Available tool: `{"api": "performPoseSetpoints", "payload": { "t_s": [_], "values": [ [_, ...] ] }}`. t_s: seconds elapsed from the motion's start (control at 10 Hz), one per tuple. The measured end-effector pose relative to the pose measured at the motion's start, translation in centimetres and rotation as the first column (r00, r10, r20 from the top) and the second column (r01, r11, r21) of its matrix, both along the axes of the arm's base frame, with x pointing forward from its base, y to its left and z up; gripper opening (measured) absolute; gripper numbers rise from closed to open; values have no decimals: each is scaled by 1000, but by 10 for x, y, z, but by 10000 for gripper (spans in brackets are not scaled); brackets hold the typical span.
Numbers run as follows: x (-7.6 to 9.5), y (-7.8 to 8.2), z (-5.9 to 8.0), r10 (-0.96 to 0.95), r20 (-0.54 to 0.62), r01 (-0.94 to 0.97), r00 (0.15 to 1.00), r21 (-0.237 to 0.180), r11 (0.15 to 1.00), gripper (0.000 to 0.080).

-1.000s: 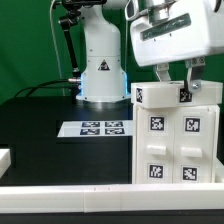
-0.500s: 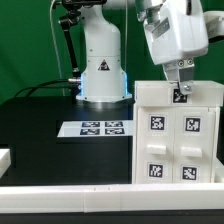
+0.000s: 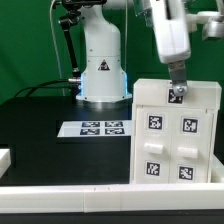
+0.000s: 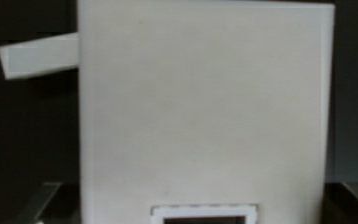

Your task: Assemble cabinet

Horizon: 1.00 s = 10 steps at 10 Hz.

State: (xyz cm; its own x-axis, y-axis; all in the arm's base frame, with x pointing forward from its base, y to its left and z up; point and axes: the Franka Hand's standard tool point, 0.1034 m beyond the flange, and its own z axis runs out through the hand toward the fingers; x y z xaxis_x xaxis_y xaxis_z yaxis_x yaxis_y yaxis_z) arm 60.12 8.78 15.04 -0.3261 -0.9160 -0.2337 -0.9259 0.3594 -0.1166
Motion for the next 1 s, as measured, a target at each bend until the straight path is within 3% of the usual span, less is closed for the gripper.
{"api": "performPoseSetpoints", "payload": {
  "t_s": [0.4, 0.6, 0.8, 1.0],
  "values": [
    [2, 5, 3, -178, -22, 179, 984, 55, 982, 560],
    [0, 9, 2, -159, -21, 160, 987, 71, 985, 750],
    [-2, 11, 4, -158, -22, 159, 987, 76, 984, 786],
    [-2, 17, 17, -151, -10, 151, 989, 87, 985, 797]
  ]
}}
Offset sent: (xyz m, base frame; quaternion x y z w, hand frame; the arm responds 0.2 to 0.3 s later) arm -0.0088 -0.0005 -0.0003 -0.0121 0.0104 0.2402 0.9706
